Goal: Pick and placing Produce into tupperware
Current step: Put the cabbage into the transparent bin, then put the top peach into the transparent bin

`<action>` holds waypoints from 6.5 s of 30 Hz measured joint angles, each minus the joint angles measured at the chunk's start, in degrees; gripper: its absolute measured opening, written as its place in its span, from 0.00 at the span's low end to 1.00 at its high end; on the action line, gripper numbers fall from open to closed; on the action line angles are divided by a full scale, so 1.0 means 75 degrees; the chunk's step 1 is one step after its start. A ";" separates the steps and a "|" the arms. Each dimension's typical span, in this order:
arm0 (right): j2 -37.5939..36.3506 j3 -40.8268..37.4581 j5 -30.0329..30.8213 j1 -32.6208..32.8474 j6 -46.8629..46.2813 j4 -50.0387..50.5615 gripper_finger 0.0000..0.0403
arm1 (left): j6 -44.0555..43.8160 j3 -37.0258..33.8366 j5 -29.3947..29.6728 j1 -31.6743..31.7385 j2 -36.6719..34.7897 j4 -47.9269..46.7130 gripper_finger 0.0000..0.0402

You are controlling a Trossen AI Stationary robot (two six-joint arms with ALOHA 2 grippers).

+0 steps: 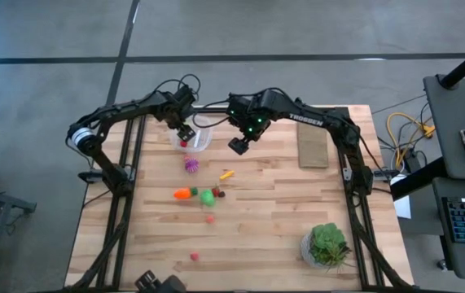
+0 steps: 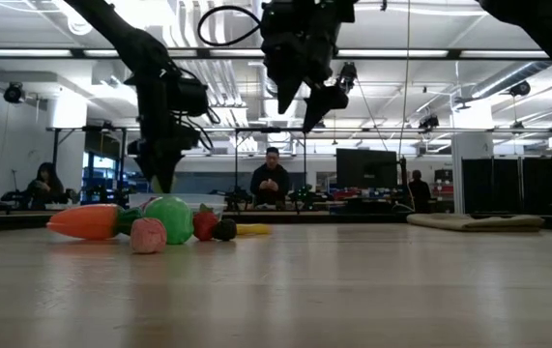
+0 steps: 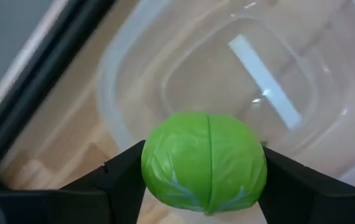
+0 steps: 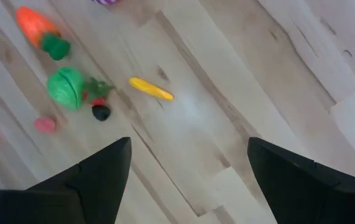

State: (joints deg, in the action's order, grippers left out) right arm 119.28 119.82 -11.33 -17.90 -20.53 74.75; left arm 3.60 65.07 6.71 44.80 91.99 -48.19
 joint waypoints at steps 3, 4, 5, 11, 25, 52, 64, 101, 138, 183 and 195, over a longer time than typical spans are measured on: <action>0.0000 -0.0152 -0.0015 0.0021 0.0000 -0.0010 0.78 | 0.0003 -0.0008 0.0064 0.0020 -0.0018 -0.0099 0.66; 0.0000 -0.0209 -0.0019 0.0026 0.0003 -0.0010 0.78 | 0.0029 -0.0008 -0.0043 0.0020 -0.0029 -0.0170 0.67; 0.0000 -0.0269 -0.0042 0.0027 0.0006 -0.0016 0.78 | 0.0039 -0.0010 -0.0075 0.0020 -0.0045 -0.0256 0.69; 0.0000 -0.0427 -0.0076 0.0021 0.0098 -0.0102 0.78 | 0.0399 -0.0011 0.0186 0.0000 -0.0252 -0.0337 0.70; 0.0000 -0.0435 -0.0083 0.0021 0.0406 -0.0399 0.78 | 0.0368 -0.0315 -0.0323 -0.0377 -0.1698 -0.0376 0.71; 0.0003 -0.0435 -0.0172 0.0287 0.0743 -0.0231 0.78 | 0.1320 -0.2382 -0.1132 -0.2076 -0.4673 -0.0045 0.71; 0.0003 -0.0691 -0.0146 0.0485 0.0743 -0.0216 0.78 | 0.2525 -0.3513 -0.0668 -0.2940 -0.4524 0.0773 0.71; -0.4467 -0.2966 0.3594 0.1451 0.0572 -0.2647 0.78 | 0.1746 -0.3822 -0.0644 -0.2939 -0.4119 0.2268 0.40; -1.1669 -1.1698 0.1310 0.2233 -0.0086 -0.9530 0.78 | 0.2221 -0.3852 -0.1098 -0.2932 -0.3706 0.2495 0.40; -1.2998 -1.5697 0.2119 0.2233 -0.1000 -0.9954 0.78 | 0.2167 -0.3578 -0.0193 -0.2923 -0.3223 0.2566 0.40; -1.2988 -1.5857 0.2060 0.2233 -0.0666 -0.9986 0.78 | 0.1754 -0.3630 -0.0139 -0.2923 -0.3163 0.2490 0.40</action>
State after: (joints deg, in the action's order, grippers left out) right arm 21.87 0.89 4.12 -1.15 -25.53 -0.14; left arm 16.75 37.84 5.67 22.87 68.27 -29.52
